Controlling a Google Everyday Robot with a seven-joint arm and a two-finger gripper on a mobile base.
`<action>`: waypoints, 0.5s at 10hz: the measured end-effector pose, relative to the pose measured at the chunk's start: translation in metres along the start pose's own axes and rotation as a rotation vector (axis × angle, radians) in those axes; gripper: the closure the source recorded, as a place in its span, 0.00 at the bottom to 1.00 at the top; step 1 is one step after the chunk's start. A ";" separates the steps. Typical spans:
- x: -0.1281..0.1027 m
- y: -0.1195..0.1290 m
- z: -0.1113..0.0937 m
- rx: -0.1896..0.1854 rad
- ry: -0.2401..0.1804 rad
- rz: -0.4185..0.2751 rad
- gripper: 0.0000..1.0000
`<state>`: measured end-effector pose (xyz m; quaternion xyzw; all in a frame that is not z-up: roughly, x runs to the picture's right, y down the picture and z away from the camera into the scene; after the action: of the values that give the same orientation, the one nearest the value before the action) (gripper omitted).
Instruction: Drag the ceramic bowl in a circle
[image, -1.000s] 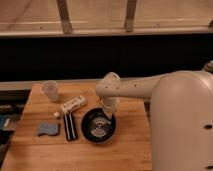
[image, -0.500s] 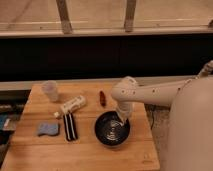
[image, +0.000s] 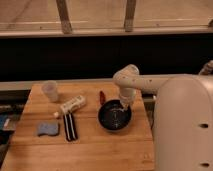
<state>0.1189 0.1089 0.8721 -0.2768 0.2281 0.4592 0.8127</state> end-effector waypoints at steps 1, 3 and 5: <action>-0.016 0.014 -0.001 0.002 -0.001 -0.041 1.00; -0.030 0.047 -0.003 -0.003 -0.011 -0.131 1.00; -0.027 0.092 -0.009 -0.026 -0.032 -0.228 1.00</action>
<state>0.0248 0.1252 0.8600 -0.3043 0.1762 0.3709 0.8595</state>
